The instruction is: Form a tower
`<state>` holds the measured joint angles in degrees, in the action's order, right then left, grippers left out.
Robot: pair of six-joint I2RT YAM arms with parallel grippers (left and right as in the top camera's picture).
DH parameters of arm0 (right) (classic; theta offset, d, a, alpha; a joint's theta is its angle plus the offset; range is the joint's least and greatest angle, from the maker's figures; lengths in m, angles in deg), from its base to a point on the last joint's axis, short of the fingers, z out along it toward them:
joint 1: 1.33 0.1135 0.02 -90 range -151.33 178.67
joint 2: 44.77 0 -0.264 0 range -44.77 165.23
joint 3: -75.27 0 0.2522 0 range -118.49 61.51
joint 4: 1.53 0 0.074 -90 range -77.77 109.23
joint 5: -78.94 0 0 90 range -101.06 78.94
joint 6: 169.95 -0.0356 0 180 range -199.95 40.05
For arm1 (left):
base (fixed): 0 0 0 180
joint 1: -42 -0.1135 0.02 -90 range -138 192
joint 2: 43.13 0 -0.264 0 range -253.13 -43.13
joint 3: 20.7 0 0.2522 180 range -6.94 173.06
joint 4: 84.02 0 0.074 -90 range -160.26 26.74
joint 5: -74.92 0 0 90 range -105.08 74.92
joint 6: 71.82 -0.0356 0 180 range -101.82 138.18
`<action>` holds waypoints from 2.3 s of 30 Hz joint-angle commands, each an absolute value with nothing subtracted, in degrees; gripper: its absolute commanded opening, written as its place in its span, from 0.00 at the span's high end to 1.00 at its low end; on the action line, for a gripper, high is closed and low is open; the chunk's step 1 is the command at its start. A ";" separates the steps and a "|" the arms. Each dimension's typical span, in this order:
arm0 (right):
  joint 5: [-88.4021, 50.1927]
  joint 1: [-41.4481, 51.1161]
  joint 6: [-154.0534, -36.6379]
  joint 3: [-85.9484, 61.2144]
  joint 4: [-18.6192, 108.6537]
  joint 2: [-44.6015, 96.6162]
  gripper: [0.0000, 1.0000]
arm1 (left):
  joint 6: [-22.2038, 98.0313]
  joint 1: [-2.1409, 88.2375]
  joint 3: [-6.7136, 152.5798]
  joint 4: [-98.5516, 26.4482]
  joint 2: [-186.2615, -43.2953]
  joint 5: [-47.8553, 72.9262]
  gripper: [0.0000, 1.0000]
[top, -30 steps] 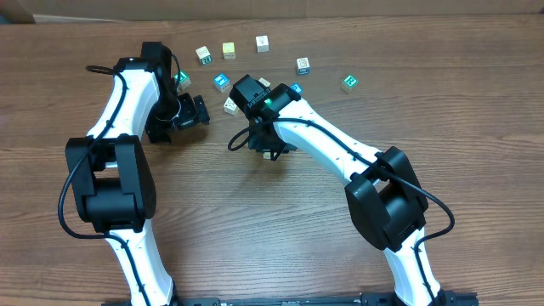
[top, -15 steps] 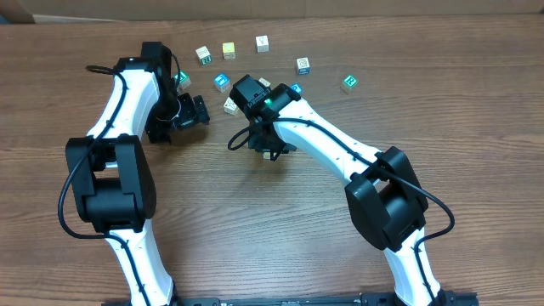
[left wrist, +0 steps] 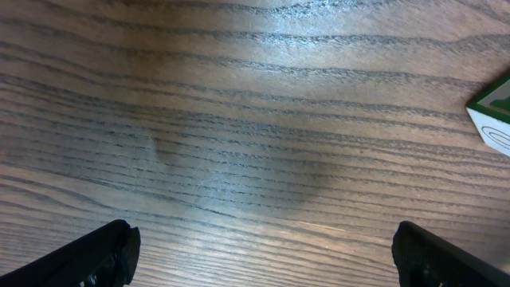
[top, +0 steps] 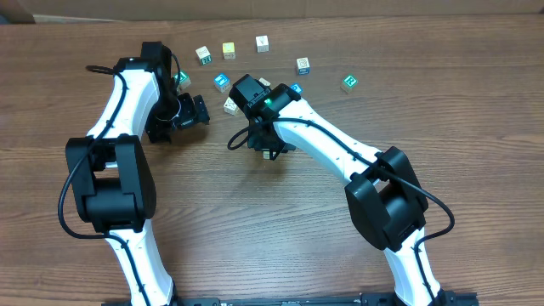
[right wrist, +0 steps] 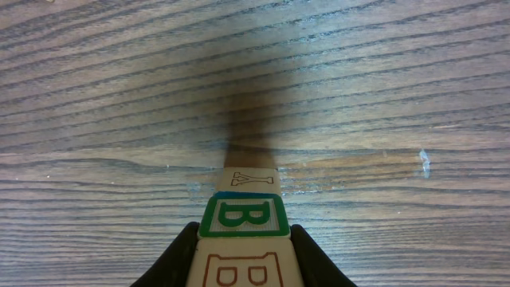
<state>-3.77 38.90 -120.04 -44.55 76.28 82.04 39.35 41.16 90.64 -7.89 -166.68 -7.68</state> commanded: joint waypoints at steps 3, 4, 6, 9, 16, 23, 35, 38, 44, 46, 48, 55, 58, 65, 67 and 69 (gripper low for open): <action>-3.79 39.29 -120.24 -46.08 76.15 79.63 0.73 | 39.13 41.27 91.80 -7.95 -165.56 -8.23 0.00; -3.79 39.29 -120.26 -45.93 76.11 79.63 0.73 | 39.13 41.27 91.80 -7.95 -165.56 -8.23 0.00; -3.79 39.29 -120.26 -45.69 76.13 79.63 0.73 | 39.13 41.29 91.80 -7.93 -165.56 -8.23 0.00; -3.79 39.29 -120.26 -45.53 76.04 79.63 0.73 | 39.13 41.29 91.80 -7.95 -165.56 -8.23 0.00; -3.79 39.34 -120.26 -45.53 75.91 79.63 0.73 | 39.13 41.27 91.80 -7.95 -165.56 -8.23 0.00; -3.60 39.49 -120.28 -45.21 75.72 79.66 0.73 | 39.13 41.29 91.80 -7.93 -165.56 -8.23 0.00; -3.60 39.49 -120.28 -44.51 75.23 79.63 0.73 | 39.13 41.27 91.80 -7.95 -165.56 -8.23 0.00; -3.60 39.49 -120.26 -44.51 75.30 79.63 0.73 | 39.13 41.27 91.77 -7.93 -165.56 -8.23 0.00; -3.60 39.49 -120.26 -44.51 75.80 79.63 0.73 | 39.13 41.29 91.80 -7.93 -165.56 -8.23 0.00; -3.62 39.49 -120.26 -44.51 75.78 79.63 0.73 | 39.13 41.27 91.80 -7.95 -165.56 -8.23 0.00; -3.62 39.49 -120.28 -44.51 75.91 79.63 0.73 | 39.13 41.27 91.80 -7.95 -165.56 -8.23 0.00; -3.68 39.49 -120.28 -44.51 75.98 79.66 0.72 | 39.13 41.27 91.80 -7.95 -165.56 -8.23 0.00; -3.90 39.49 -120.28 -44.51 76.00 79.63 0.71 | 39.13 41.27 91.80 -7.95 -165.56 -8.23 0.00; -4.08 39.49 -120.28 -44.51 75.96 79.63 0.67 | 39.13 41.27 91.80 -7.95 -165.56 -8.23 0.00; -4.08 39.49 -120.28 -44.51 75.96 79.63 0.62 | 39.13 41.27 91.80 -7.95 -165.56 -8.23 0.00; -4.10 39.49 -120.28 -44.51 75.96 79.63 0.57 | 39.13 41.27 91.80 -7.95 -165.56 -8.23 0.00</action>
